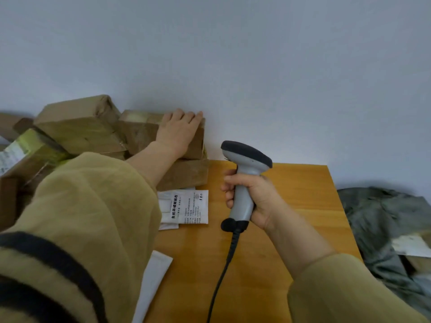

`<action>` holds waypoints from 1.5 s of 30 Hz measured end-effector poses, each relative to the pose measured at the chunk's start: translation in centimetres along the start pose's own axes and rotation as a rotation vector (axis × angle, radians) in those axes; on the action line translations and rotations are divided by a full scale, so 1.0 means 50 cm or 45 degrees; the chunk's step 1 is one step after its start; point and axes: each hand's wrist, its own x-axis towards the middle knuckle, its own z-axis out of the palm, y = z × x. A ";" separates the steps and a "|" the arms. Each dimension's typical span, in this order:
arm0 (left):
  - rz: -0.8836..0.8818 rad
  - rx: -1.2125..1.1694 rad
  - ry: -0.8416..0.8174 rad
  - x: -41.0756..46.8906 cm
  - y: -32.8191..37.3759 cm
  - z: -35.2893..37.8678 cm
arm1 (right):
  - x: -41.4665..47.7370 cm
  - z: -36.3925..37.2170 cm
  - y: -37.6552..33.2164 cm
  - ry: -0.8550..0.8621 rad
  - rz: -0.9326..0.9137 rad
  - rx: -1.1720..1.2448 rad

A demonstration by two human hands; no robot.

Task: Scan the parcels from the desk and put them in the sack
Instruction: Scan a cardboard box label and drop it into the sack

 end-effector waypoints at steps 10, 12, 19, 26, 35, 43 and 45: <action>0.194 -0.174 0.389 -0.199 -0.019 -0.089 | -0.059 -0.050 0.011 0.047 0.082 0.173; 0.278 -0.206 0.548 -0.264 0.017 -0.108 | -0.083 -0.076 0.012 0.081 0.080 0.172; 0.333 -0.376 0.677 -0.416 0.208 -0.152 | -0.191 -0.218 0.054 0.130 0.123 -0.023; 0.354 -0.391 0.578 -0.522 0.347 -0.232 | -0.288 -0.289 0.095 0.074 0.119 0.009; 0.243 -0.266 0.136 -0.530 0.328 -0.335 | -0.387 -0.294 0.064 0.018 -0.305 -0.432; 0.047 -0.837 -0.895 -0.465 0.337 -0.379 | -0.440 -0.266 0.076 -0.015 -0.379 -0.511; 0.051 -0.876 -0.853 -0.472 0.324 -0.368 | -0.445 -0.261 0.084 0.002 -0.397 -0.415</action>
